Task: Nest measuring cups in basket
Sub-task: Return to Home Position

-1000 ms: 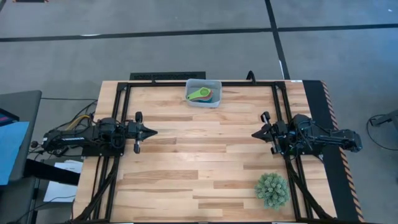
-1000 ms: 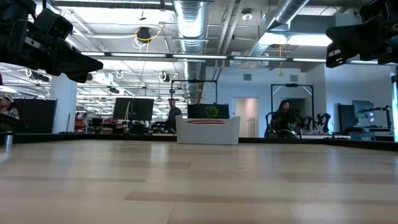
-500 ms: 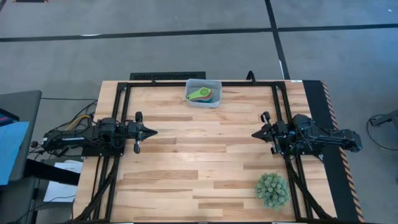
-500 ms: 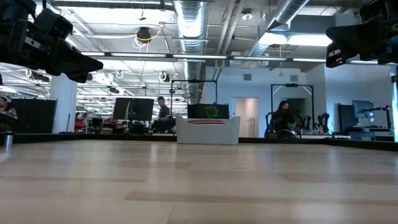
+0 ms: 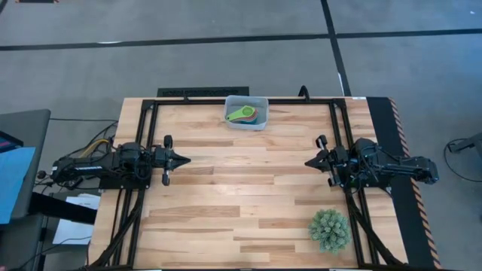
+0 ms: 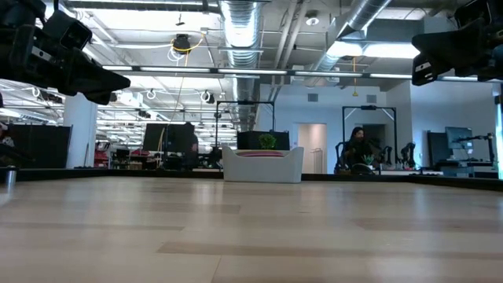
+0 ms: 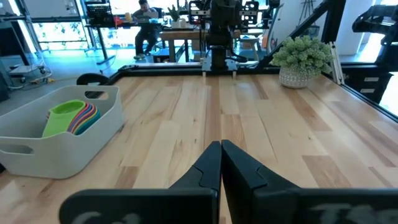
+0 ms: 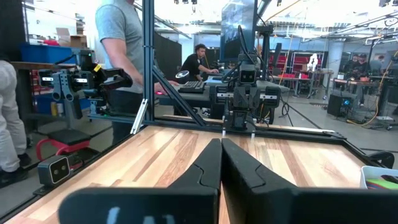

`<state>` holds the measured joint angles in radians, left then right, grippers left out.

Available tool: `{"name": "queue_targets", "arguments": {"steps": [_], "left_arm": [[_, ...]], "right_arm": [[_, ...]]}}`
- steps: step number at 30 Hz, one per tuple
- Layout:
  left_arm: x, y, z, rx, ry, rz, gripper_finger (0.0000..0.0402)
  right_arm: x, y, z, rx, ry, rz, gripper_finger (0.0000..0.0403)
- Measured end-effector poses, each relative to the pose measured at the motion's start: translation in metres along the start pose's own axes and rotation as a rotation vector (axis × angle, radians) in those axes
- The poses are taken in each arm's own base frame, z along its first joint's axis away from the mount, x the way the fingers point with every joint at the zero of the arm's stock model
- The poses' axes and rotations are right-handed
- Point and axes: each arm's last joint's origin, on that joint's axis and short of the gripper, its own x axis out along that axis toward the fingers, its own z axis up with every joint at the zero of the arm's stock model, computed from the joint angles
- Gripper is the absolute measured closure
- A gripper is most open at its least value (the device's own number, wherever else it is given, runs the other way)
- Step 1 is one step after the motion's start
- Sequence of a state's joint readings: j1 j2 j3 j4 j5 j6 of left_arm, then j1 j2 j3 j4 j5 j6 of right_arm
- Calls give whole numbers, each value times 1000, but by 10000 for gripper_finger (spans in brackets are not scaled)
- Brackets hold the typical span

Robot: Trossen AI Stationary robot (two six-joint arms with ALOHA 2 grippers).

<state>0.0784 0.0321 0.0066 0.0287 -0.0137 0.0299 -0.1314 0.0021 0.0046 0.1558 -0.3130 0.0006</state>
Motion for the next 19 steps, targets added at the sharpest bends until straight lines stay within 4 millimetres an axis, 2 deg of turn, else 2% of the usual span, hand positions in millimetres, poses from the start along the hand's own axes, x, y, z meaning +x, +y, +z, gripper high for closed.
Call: {"name": "queue_targets", "arguments": {"steps": [10, 19], "left_arm": [[0, 0, 0, 0, 1, 0, 401], [0, 0, 0, 0, 1, 0, 401]], "right_arm": [[0, 0, 0, 0, 0, 0, 365], [0, 0, 0, 0, 0, 0, 370]]}}
